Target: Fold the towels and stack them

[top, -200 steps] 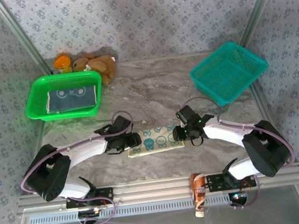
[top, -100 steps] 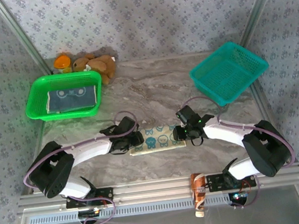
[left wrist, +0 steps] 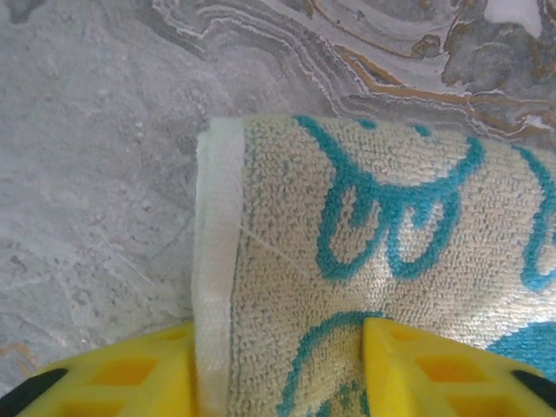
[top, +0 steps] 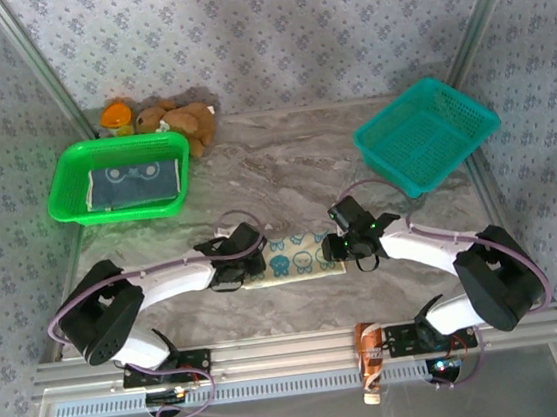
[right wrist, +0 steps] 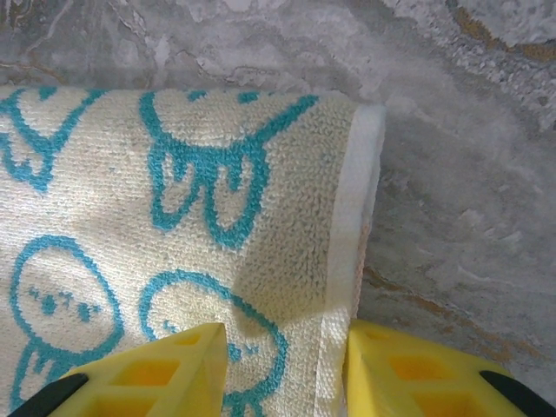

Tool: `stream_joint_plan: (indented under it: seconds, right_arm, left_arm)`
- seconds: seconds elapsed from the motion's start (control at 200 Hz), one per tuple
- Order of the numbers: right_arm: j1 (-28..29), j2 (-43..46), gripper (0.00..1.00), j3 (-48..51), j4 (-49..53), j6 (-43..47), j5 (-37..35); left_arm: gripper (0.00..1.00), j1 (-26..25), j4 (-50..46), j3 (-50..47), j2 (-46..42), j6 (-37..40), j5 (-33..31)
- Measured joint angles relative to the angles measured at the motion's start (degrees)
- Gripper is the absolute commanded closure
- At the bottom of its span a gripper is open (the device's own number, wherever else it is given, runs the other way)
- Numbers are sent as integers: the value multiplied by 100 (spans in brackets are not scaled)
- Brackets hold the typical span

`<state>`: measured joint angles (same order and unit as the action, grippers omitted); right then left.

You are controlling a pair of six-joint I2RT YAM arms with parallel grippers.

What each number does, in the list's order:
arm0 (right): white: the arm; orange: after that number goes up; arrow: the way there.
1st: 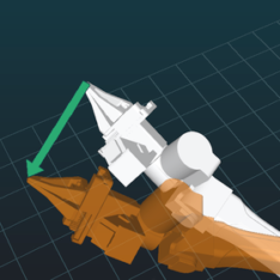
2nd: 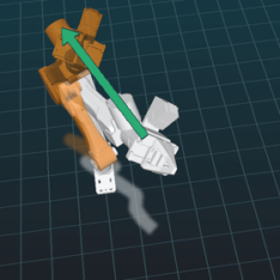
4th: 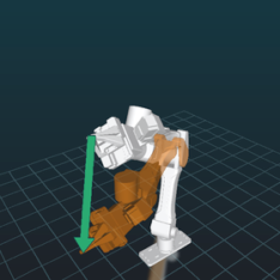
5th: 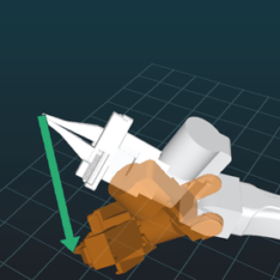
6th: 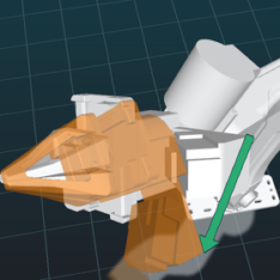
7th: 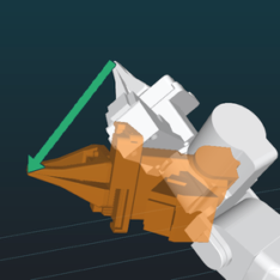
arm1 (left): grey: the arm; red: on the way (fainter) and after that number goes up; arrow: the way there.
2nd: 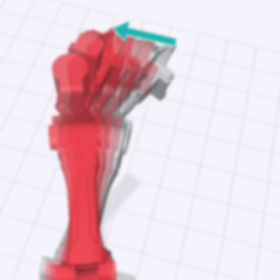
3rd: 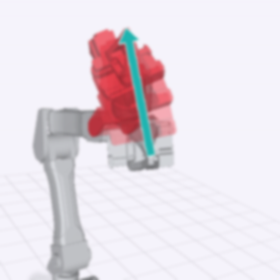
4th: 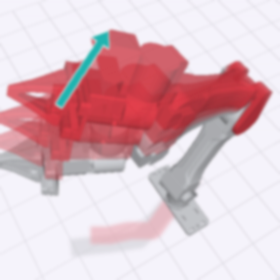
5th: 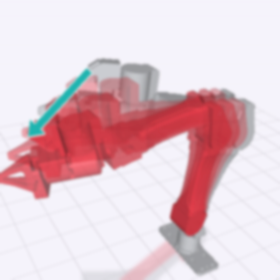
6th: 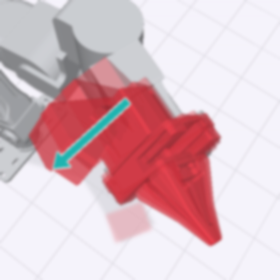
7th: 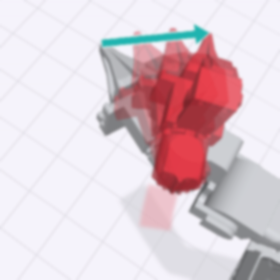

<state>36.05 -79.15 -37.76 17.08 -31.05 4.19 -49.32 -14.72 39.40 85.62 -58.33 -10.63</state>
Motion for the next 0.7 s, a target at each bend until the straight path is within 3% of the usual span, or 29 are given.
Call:
stream_joint_plan:
  seconds: [0.14, 0.21, 0.325, 0.395, 0.43, 0.475, 0.7]
  right_arm:
    - [0, 111, 48, 0, 37, -4, -39]
    - [-2, 188, 46, 0, 66, -2, -37]
    - [-24, 337, 37, 0, 105, -11, -37]
    - [-55, 437, 27, 0, 127, -11, -35]
    - [-79, 494, 19, 0, 144, 4, -35]
    - [-107, 568, 1, 0, 157, -24, -42]
    - [-251, 916, 0, -2, 221, -24, -37]
  left_arm:
    - [83, -68, 96, 33, 116, 74, -173]
    - [100, -96, 151, 59, 153, 101, -216]
    - [100, -107, 101, 105, 149, 227, -254]
    - [100, -107, -24, 153, 144, 282, -273]
    - [100, -107, -149, 186, 127, 323, -293]
    - [100, -107, -367, 227, 79, 378, -326]
    - [100, -105, -1814, 664, -470, 737, -557]
